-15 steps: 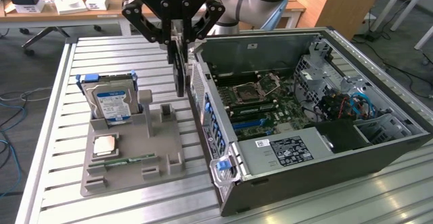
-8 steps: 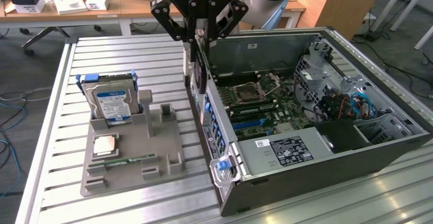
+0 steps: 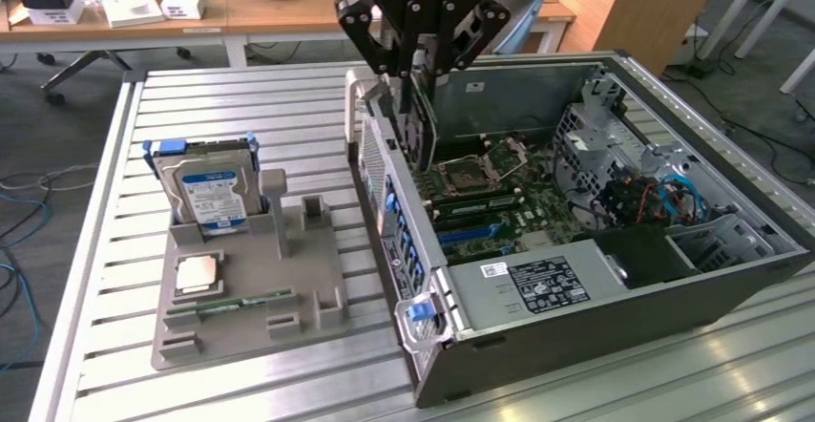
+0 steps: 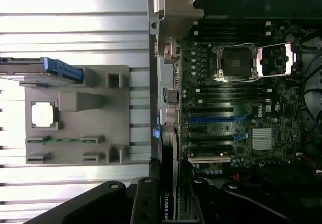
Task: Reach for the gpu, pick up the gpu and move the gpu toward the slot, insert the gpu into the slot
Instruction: 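Pick up the gpu and move the gpu toward the slot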
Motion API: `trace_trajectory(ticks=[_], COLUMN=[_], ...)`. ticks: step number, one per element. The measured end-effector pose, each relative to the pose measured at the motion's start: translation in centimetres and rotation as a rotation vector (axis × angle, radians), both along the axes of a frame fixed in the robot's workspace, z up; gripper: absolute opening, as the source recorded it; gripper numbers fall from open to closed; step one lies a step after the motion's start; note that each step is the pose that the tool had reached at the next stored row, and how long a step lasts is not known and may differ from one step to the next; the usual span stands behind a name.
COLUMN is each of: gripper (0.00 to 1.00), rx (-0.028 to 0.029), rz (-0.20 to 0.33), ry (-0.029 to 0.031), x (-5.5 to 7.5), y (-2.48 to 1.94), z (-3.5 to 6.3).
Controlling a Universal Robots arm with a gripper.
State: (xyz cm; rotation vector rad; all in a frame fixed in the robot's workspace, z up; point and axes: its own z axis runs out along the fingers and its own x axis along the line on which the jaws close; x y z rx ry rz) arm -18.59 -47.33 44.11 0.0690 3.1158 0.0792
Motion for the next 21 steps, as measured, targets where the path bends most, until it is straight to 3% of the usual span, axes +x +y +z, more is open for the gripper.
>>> trace_trajectory(ticks=[10,21], gripper=[0.26,0.26], rx=[0.0002,0.0023], rz=[0.000,0.000], ry=[0.0000,0.0000], x=[4.3,8.1], y=[0.02,0.03], z=[-0.01,-0.01])
